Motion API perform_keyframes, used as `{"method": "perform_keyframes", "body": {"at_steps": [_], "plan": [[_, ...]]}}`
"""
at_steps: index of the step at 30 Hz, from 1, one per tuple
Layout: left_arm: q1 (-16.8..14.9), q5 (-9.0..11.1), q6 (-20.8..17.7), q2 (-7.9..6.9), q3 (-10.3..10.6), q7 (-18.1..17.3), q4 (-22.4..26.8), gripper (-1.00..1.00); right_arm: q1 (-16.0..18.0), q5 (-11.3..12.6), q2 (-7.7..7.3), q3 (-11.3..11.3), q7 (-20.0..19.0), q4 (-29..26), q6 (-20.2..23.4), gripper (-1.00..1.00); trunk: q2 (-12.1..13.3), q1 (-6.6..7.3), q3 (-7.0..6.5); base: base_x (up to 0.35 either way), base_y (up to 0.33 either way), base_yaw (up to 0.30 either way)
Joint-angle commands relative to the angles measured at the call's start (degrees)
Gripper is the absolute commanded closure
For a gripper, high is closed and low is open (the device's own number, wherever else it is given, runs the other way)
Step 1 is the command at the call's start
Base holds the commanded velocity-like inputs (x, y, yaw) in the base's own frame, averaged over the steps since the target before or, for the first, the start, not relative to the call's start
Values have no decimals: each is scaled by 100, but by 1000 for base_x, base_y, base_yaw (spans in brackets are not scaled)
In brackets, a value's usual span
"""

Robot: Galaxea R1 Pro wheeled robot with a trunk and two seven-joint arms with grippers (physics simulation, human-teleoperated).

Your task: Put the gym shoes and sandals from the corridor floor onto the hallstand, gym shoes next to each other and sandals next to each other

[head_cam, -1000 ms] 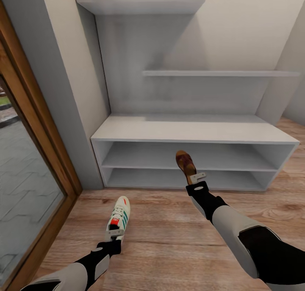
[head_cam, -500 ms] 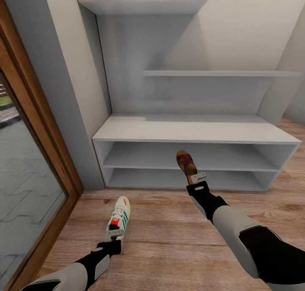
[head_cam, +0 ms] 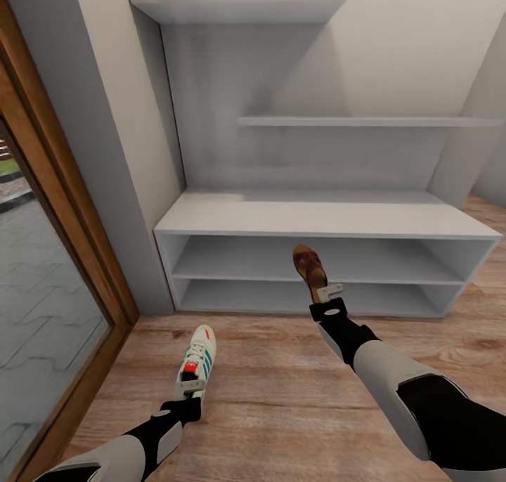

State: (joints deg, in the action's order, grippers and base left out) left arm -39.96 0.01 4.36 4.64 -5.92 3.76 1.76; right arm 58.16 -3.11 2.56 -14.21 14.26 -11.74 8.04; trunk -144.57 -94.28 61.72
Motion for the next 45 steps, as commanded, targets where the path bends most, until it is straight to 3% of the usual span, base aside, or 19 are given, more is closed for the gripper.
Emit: {"method": "perform_keyframes", "body": {"at_steps": [1,17,31,38,45], "plan": [[-3,-1,21,2,-41,9,-5,100,2,-33,-1,-30,25,-7,49,100,-2,0,5,128,116,0],[-3,-1,21,2,-41,8,-8,100,2,-32,-9,-24,25,189,24,100,-2,0,5,21,19,0],[-3,2,21,2,-41,6,-9,100,2,-17,-143,-21,25,237,-3,100,-2,0,5,0,0,0],[-3,1,21,2,-41,4,-7,100,0,516,-196,-31,25,264,-8,100,-2,0,5,0,0,0],[-3,0,21,2,-41,2,-7,100,-6,693,-202,-37,25,407,-115,100,-2,0,5,80,13,0]]}}
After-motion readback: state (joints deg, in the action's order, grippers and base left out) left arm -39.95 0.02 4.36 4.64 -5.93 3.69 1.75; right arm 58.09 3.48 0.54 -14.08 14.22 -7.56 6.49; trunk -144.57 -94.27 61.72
